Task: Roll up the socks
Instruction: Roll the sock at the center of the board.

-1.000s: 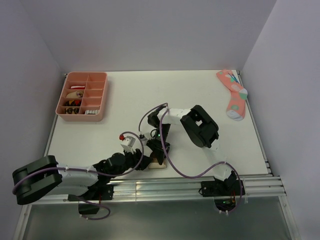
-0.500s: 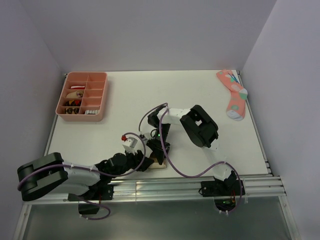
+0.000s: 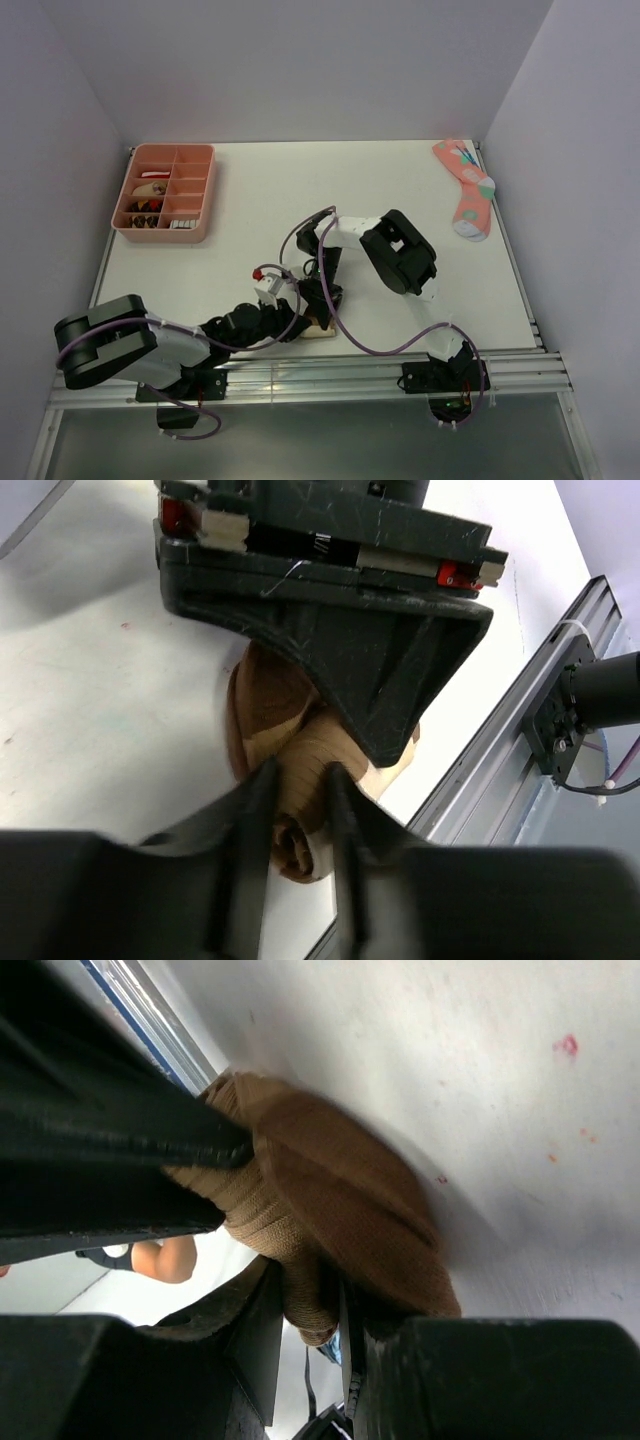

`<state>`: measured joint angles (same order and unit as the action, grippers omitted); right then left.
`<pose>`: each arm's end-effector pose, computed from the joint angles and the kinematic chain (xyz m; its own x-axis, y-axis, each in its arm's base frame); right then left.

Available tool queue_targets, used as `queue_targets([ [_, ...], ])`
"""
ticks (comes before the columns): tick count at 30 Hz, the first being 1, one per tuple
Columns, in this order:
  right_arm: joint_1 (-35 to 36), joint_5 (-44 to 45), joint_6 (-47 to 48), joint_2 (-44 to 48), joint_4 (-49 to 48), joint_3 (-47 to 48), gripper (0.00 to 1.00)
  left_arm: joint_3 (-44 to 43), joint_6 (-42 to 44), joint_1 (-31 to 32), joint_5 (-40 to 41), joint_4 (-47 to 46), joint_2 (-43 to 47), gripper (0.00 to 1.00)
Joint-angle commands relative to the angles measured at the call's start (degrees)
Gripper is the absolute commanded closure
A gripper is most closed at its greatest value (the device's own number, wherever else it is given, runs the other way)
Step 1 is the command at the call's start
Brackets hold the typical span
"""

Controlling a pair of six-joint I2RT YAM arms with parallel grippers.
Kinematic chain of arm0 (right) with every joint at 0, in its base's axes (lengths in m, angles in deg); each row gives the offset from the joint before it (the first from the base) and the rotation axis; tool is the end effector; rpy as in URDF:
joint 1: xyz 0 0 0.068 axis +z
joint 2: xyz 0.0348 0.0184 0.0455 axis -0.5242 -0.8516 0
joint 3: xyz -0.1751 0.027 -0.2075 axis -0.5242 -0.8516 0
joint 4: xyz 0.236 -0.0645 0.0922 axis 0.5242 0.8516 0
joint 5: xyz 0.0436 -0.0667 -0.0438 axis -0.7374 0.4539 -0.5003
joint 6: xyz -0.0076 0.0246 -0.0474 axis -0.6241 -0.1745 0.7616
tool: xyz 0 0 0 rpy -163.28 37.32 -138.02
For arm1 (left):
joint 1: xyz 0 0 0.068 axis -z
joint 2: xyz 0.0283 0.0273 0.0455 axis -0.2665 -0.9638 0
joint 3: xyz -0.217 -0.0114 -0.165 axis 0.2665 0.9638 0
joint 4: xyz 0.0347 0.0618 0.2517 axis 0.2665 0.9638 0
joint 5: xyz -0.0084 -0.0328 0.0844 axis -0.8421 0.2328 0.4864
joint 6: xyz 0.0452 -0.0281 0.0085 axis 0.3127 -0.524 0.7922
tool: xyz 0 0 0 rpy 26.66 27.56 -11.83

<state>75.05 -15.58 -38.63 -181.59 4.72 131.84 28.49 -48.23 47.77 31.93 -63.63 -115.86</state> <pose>0.2515 0.2722 0.1061 -0.5100 -0.8464 0.1532 -0.5084 0.4404 0.7400 0.0927 -0.1742 0.1194 -0.6955 -0.1710 -0.6979 0.4859 0.6035 -0.6322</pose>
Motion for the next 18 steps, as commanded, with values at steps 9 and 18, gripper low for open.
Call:
queue_targets([
  [9, -0.64, 20.25, 1.6, -1.89, -15.16, -3.5, 0.6, -6.12, 0.48, 0.41, 1.45, 17.31, -4.37, 1.0],
  [18, -3.01, 19.2, 0.37, 6.45, -18.5, -5.69, 0.51, -8.23, -0.58, 0.41, 3.04, 22.16, -4.46, 1.0],
])
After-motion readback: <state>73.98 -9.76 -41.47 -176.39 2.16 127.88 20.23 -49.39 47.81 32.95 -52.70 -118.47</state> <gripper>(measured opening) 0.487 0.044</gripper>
